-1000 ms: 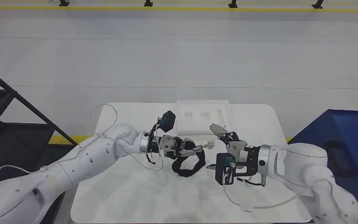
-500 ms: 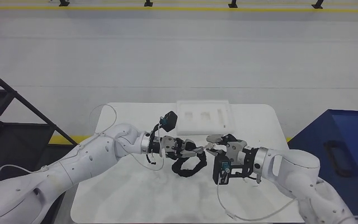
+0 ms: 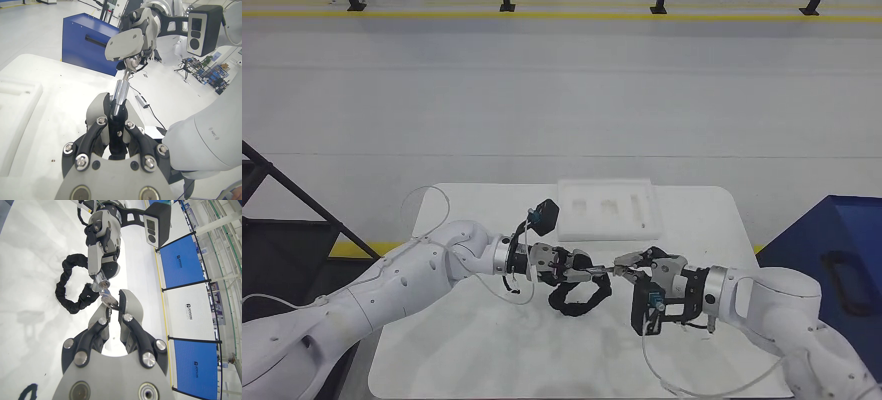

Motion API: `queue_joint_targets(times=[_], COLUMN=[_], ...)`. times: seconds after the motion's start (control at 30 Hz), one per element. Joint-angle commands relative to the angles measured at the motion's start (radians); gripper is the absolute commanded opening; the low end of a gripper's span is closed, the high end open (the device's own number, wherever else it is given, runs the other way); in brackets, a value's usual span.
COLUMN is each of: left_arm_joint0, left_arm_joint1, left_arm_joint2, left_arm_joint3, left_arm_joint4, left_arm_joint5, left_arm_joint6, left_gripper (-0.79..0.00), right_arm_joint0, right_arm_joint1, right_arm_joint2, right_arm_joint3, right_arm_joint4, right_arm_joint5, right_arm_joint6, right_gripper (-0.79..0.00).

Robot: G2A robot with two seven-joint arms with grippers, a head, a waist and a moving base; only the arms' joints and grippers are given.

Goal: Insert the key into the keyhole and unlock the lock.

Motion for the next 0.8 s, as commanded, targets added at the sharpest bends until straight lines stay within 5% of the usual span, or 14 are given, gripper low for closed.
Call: queue_joint_targets(times=[0.0,0.17,0.27,0.6,0.77], left_arm_joint0=[0.0,-0.002,-0.002,0.001,0.0], left_arm_joint1=[-0.001,-0.002,-0.002,-0.005,-0.007], left_arm_joint2=[0.0,0.0,0.0,0.0,0.0], left_arm_joint3=[0.0,0.003,0.005,0.007,0.008], left_arm_joint4=[0.005,0.021,0.03,0.061,0.072], left_arm_joint5=[0.0,0.0,0.0,0.0,0.0], left_arm_joint6=[0.003,0.018,0.027,0.051,0.058], left_gripper=[-0.785,-0.785,-0.785,-0.785,-0.785], right_arm_joint0=[0.002,0.015,0.023,0.029,0.028], right_arm_joint1=[-0.001,-0.004,-0.005,-0.008,-0.008], right_arm_joint2=[-0.001,-0.006,-0.009,-0.007,-0.007], right_arm_joint3=[0.004,0.013,0.016,0.026,0.035], right_arm_joint4=[0.027,0.113,0.162,0.337,0.427], right_arm_joint5=[-0.01,-0.031,-0.036,-0.014,0.005], right_arm_joint6=[0.02,0.097,0.134,0.23,0.285], right_gripper=[-0.702,-0.529,-0.536,-0.773,-0.785])
